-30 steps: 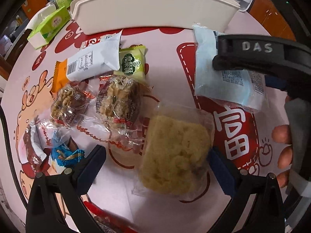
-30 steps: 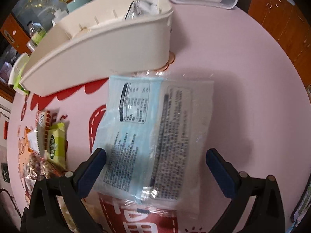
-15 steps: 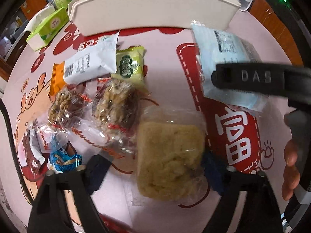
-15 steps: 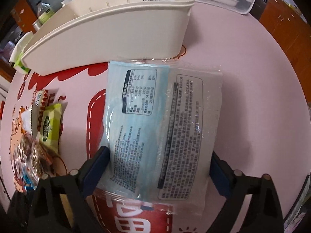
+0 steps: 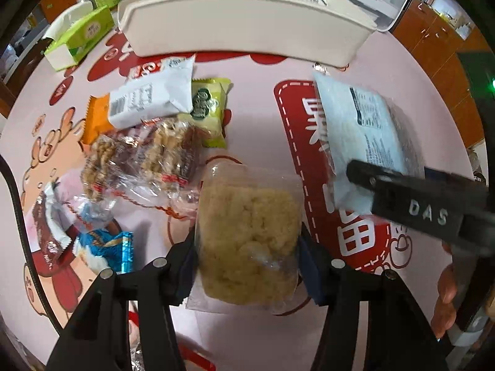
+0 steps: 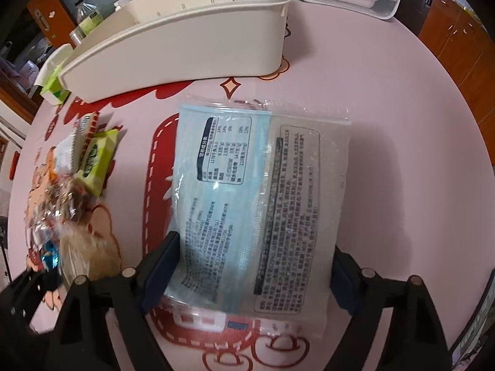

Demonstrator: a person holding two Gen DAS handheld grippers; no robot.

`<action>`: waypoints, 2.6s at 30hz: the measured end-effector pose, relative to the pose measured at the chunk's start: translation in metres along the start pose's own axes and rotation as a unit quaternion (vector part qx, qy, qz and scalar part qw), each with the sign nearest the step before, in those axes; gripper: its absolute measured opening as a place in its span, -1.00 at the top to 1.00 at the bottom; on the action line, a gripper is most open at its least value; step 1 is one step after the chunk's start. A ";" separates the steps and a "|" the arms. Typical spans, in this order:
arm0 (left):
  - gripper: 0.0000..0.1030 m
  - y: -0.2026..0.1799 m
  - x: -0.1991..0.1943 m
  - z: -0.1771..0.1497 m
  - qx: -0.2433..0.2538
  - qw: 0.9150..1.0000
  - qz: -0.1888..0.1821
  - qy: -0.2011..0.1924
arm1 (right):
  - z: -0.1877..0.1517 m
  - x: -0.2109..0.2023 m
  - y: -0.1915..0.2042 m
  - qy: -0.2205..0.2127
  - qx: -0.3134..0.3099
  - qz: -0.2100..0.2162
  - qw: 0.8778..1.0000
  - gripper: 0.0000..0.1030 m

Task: Organize snacks
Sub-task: 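Lift both bags into the white tray and open both tools, then withdraw both tools from the tray toward the remaining snacks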

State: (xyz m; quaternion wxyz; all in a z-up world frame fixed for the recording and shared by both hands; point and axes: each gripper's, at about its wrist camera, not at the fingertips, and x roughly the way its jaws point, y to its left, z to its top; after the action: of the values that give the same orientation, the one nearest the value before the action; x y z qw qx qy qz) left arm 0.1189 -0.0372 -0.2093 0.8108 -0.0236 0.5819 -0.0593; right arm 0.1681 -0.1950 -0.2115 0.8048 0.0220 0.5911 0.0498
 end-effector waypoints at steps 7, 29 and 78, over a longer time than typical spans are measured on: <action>-0.07 -0.005 -0.028 0.001 -0.007 1.000 -0.003 -0.029 | -0.005 -0.008 -0.018 -0.002 0.006 0.015 1.000 -0.25; -0.08 0.028 -0.155 0.109 -0.004 0.988 0.027 -0.153 | 0.033 -0.160 0.001 -0.162 -0.026 0.056 0.985 -0.19; -0.99 0.059 -0.182 0.246 0.040 0.975 0.078 -0.205 | 0.188 -0.163 0.044 -0.215 -0.056 0.011 0.975 -0.90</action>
State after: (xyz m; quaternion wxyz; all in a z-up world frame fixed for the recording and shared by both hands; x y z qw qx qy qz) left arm 0.2982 0.0368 0.0350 0.9152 0.0429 0.4005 -0.0125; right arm 0.2967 -0.1640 0.0034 0.9123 -0.0066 0.4003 0.0858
